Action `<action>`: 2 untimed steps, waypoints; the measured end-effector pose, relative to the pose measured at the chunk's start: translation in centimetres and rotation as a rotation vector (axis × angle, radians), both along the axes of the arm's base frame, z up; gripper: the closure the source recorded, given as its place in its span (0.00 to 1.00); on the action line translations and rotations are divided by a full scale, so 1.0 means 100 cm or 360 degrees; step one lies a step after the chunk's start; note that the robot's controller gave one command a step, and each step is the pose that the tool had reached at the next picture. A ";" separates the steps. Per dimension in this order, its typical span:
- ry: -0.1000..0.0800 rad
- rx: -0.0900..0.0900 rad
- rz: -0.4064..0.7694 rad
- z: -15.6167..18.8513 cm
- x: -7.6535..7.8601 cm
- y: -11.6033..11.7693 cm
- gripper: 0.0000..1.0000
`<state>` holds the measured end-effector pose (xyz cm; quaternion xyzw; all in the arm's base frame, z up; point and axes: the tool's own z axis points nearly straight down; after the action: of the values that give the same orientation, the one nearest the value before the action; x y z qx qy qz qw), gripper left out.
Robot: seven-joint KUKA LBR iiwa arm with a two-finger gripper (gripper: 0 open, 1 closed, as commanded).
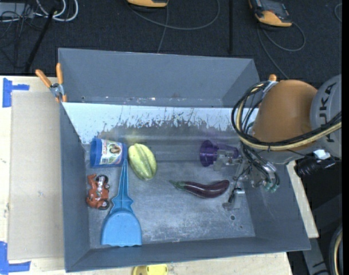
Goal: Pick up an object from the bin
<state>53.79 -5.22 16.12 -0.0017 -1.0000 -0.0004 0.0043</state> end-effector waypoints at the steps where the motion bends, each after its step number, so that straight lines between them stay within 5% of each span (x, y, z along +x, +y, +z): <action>1: -0.0012 -0.0001 0.0002 0.004 0.002 0.000 0.00; 2: -0.0032 0.0002 0.0134 -0.085 0.029 0.008 1.00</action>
Offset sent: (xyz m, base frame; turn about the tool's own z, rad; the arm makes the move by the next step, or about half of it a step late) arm 0.0243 0.0068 -0.0912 -0.0869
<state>56.71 -4.46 7.60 0.0404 -0.9992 -0.0009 -0.0058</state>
